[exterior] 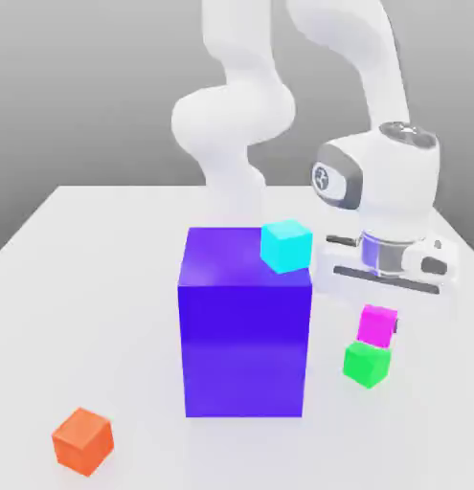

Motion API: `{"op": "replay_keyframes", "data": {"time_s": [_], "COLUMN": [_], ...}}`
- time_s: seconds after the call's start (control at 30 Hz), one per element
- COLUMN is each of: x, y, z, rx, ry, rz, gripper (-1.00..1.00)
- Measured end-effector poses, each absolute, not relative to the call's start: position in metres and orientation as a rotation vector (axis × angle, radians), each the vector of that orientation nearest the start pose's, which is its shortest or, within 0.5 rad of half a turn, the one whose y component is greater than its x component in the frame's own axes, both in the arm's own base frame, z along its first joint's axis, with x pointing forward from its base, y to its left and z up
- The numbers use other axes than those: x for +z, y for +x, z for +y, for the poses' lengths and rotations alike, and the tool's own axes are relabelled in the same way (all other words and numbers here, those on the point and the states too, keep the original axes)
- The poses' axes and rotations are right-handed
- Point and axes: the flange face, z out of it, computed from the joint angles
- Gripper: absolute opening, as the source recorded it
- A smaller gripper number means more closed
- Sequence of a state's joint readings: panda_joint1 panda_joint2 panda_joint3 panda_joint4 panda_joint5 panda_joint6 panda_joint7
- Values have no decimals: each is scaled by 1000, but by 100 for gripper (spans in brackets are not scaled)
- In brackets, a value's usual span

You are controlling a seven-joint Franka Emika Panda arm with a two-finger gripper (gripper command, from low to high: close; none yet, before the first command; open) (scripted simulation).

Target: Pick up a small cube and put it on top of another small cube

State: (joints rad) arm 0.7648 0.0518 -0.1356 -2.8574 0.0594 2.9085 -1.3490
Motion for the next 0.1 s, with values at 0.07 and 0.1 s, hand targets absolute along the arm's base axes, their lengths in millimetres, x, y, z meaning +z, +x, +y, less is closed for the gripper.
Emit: {"op": "replay_keyframes", "data": {"time_s": [0.07,0.1], "x": [178,178], "y": [289,289], "z": [204,204], "rx": [1,1], "ry": [1805,1805], "rz": [2576,2576], "gripper": [100,100]}}
